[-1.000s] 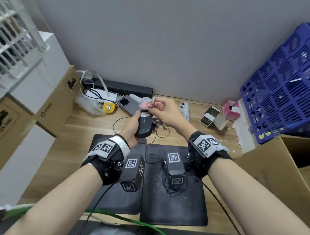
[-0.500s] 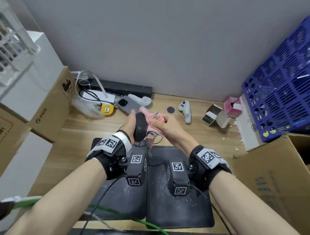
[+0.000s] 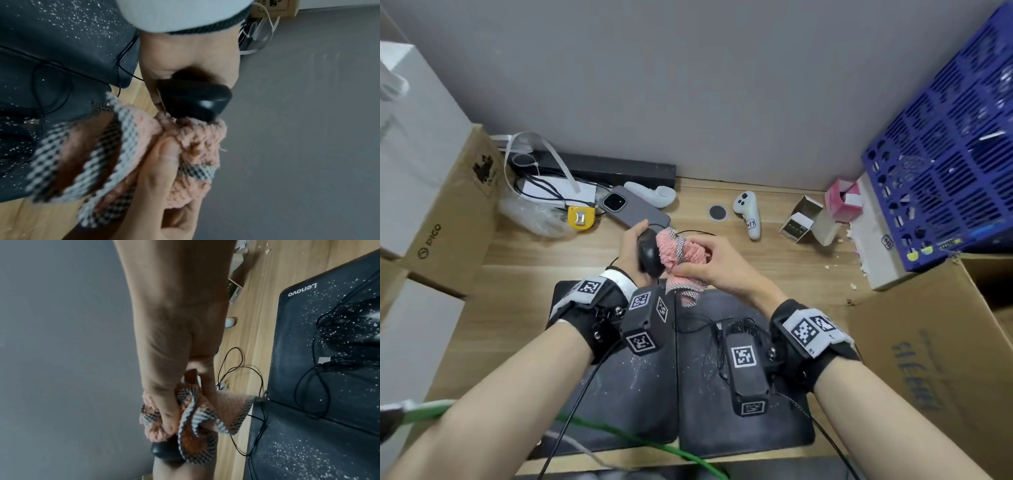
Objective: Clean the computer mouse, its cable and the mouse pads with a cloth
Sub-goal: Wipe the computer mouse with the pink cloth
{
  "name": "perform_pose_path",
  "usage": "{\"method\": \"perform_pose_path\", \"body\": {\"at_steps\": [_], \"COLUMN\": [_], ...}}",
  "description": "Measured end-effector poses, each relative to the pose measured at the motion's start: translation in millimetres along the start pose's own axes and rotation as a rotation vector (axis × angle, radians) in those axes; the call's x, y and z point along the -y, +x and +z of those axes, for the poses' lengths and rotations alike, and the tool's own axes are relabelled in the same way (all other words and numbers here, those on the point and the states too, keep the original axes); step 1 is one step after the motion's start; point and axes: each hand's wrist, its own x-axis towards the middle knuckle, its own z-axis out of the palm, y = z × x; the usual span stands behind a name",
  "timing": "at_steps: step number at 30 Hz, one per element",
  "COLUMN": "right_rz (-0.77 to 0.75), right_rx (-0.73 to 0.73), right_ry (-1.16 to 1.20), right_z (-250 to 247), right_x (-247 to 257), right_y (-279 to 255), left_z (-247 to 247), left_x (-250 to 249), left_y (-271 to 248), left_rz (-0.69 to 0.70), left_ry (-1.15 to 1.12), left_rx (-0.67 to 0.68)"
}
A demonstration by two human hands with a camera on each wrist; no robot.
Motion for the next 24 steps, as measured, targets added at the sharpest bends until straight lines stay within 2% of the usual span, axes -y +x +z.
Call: {"method": "perform_pose_path", "body": {"at_steps": [3, 6, 13, 16, 19, 21, 24], "right_rz": [-0.053, -0.07, -0.163, -0.131, -0.026, 0.057, 0.121], "right_rx": [-0.024, -0.107, -0.048, 0.033, 0.218, 0.247, 0.24], "right_ry": [-0.085, -0.204, -0.232, -0.3, -0.438, -0.383, -0.162], "right_z": [2, 8, 8, 6, 3, -2, -15], "right_x": [3, 5, 11, 4, -14, -21, -15], "right_y": [5, 17, 12, 6, -2, -9, -14], "left_z": [4, 14, 12, 9, 9, 8, 4], "left_x": [6, 14, 5, -1, -9, -13, -11], "left_y": [1, -3, 5, 2, -1, -2, -2], "left_rz": [-0.013, 0.028, 0.069, 0.031, 0.13, 0.201, 0.262], "left_ry": [0.072, 0.114, 0.131, 0.108, 0.009, 0.042, 0.116], "left_rx": [0.009, 0.072, -0.04, -0.116, -0.193, -0.165, -0.119]}}
